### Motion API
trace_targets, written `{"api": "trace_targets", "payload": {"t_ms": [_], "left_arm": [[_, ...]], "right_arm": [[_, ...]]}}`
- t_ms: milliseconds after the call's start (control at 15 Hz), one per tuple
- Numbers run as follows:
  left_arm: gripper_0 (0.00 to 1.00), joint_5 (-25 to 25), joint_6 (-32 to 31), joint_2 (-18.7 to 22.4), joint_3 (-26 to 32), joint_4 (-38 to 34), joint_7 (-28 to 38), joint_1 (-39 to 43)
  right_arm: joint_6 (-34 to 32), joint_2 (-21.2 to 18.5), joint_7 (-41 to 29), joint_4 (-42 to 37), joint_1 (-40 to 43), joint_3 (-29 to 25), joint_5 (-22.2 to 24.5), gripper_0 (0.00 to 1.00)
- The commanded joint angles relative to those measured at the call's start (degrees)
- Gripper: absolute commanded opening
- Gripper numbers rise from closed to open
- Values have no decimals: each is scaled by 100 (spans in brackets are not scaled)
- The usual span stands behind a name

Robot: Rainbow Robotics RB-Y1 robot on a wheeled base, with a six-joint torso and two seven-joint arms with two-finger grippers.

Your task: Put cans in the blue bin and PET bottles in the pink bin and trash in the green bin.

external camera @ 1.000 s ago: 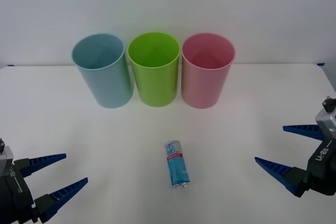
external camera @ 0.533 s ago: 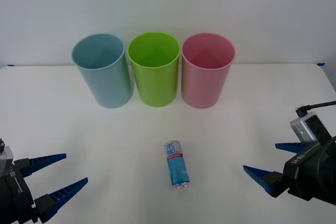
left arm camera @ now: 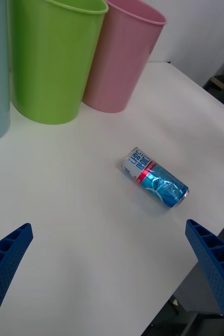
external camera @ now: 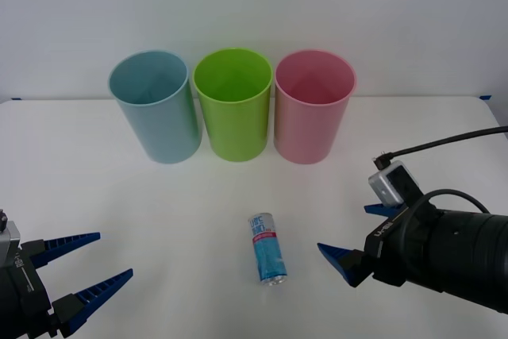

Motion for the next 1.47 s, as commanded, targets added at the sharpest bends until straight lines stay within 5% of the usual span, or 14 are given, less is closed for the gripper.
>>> {"api": "trace_targets", "payload": {"t_ms": [67, 467, 867, 1467], "left_arm": [[100, 0, 0, 0, 0, 0, 0, 0], [100, 0, 0, 0, 0, 0, 0, 0], [100, 0, 0, 0, 0, 0, 0, 0], [100, 0, 0, 0, 0, 0, 0, 0]], "right_arm": [[8, 86, 5, 462, -383, 401, 275, 100], [8, 411, -30, 1183, -779, 946, 644, 100], [-10, 860, -30, 1552, -832, 1429, 1576, 100], [-54, 956, 40, 1939, -902, 1684, 1602, 100]]}}
